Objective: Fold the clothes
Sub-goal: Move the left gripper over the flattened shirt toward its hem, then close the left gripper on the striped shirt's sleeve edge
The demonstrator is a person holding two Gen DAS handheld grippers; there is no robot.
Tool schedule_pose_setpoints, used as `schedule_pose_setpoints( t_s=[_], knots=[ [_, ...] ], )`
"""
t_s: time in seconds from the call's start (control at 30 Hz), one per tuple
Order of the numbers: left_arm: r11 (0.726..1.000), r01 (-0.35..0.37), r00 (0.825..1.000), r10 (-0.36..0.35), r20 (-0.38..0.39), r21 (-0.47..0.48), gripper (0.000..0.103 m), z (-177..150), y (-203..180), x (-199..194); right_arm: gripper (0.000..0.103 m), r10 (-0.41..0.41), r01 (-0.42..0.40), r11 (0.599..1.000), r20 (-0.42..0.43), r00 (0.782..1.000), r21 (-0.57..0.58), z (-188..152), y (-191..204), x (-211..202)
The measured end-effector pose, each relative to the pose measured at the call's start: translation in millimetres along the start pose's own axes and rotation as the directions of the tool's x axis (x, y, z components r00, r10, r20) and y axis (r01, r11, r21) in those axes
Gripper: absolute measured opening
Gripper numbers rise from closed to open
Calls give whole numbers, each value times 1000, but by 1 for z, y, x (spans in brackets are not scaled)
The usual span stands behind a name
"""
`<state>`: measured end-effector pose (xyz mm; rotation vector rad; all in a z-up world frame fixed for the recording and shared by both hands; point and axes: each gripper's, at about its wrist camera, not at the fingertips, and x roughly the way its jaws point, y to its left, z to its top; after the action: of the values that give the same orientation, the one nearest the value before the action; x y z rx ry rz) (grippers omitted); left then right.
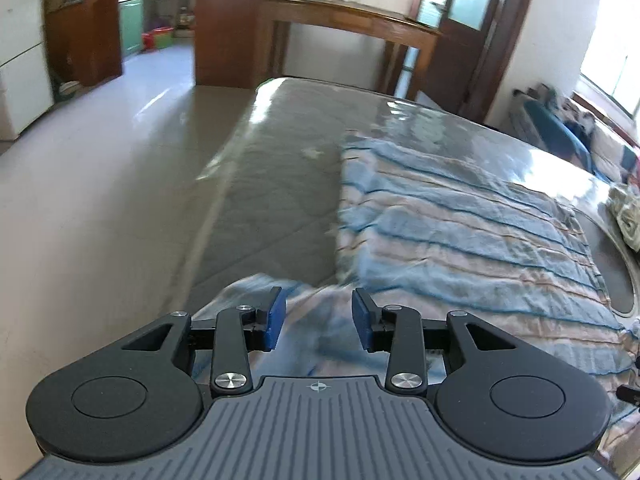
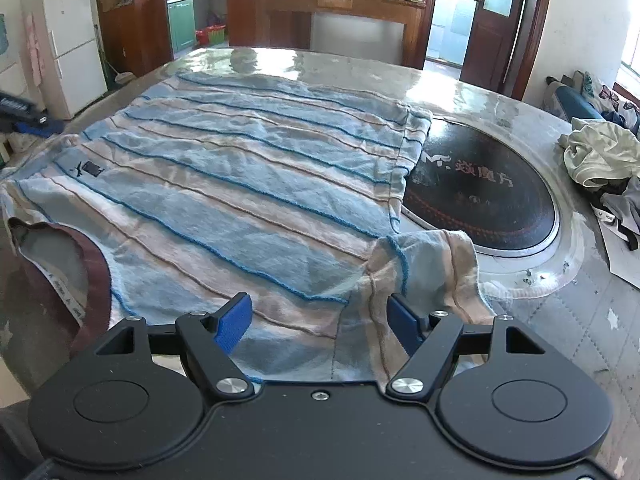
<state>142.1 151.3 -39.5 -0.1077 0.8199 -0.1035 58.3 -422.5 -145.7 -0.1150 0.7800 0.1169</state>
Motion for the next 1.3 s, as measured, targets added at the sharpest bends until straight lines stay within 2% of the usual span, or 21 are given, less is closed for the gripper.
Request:
schedule_pose_setpoints(
  t_s=[0.17, 0.33, 0.6, 0.87, 1.0, 1.1, 1.23, 1.3],
  knots=[
    [994, -73, 997, 73, 2, -77, 38, -20, 22, -20, 77, 1, -1, 1000, 0, 1000, -8, -2, 2, -3],
    [974, -104, 995, 101, -23, -200, 40, -37, 46, -30, 77, 5, -5, 1000, -8, 1000, -12, -3, 3, 1],
    [944, -95, 995, 84, -49, -315, 40, -43, 67, -20, 77, 9, -9, 1000, -14, 1000, -10, -2, 4, 7],
    [919, -95, 996, 86, -40, -382, 43, -51, 78, -30, 77, 10, -10, 1000, -15, 1000, -13, -3, 4, 7],
    [915, -109, 994, 106, -30, -389, 39, -52, 78, -28, 77, 9, -10, 1000, -16, 1000, -17, -2, 4, 7],
    [917, -125, 992, 124, -28, -379, 21, -51, 76, -25, 77, 9, -9, 1000, -16, 1000, -17, -2, 4, 8],
    [921, -150, 988, 154, -16, -359, 10, -50, 70, -24, 77, 9, -10, 1000, -16, 1000, -16, -3, 4, 8],
    [916, -134, 988, 154, 24, -377, 6, -50, 69, -31, 78, 10, -10, 1000, -17, 1000, -17, -2, 4, 8]
  ],
)
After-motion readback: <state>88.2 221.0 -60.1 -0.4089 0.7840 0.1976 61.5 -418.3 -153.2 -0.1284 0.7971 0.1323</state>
